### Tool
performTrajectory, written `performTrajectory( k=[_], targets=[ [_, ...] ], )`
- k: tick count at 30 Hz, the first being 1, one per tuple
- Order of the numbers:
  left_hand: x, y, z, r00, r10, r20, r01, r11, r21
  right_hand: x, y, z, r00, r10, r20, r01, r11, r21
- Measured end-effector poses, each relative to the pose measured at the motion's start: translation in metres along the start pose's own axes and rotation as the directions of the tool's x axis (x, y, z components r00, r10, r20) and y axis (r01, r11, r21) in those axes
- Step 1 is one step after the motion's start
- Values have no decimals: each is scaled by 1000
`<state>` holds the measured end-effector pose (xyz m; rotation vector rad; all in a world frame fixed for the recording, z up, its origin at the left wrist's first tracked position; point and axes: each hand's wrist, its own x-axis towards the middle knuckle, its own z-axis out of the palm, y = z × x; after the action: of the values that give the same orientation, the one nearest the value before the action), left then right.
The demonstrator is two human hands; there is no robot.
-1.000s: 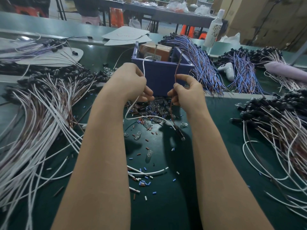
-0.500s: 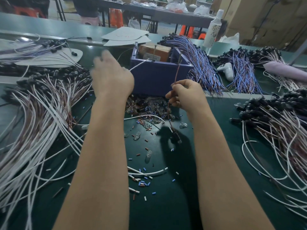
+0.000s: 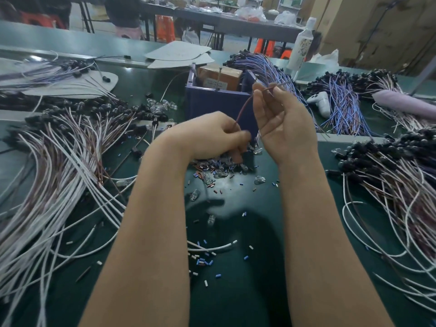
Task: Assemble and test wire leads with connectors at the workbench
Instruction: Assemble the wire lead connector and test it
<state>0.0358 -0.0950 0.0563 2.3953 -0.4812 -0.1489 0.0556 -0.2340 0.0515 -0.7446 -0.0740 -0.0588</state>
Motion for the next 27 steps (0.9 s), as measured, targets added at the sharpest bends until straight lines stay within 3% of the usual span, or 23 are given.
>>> performTrajectory(
  k=[2, 5, 8, 11, 14, 17, 19, 24, 27],
  targets=[
    [2, 0, 0, 982, -14, -190, -5, 995, -103, 0, 0, 2, 996, -21, -86, -6, 953, -303],
    [4, -1, -6, 838, -115, -533, -23, 969, -246, -6, -4, 7, 999, 13, 29, 11, 722, -692],
    [5, -1, -10, 654, -220, -723, -36, 947, -320, -18, -6, 18, 950, 173, 260, 103, 612, -784],
    [8, 3, -10, 585, -272, -764, -34, 933, -359, -22, 1, 30, 900, 204, 385, 174, 642, -747],
    [9, 2, -11, 629, -254, -735, -30, 936, -349, -19, 4, 30, 922, 73, 380, 268, 589, -763],
    [2, -1, -10, 798, -135, -587, -72, 946, -316, -11, 1, 20, 941, -101, 322, 330, 468, -820],
    [-2, -2, -10, 871, -77, -486, -102, 938, -330, -8, -3, 13, 944, -157, 291, 331, 465, -821],
    [-1, -6, -7, 901, -44, -432, -204, 836, -509, -3, -5, 3, 957, -89, 277, 278, 567, -776],
    [0, -6, -4, 889, 9, -458, -272, 815, -512, -1, -2, 1, 953, -54, 299, 268, 615, -742]
  ],
)
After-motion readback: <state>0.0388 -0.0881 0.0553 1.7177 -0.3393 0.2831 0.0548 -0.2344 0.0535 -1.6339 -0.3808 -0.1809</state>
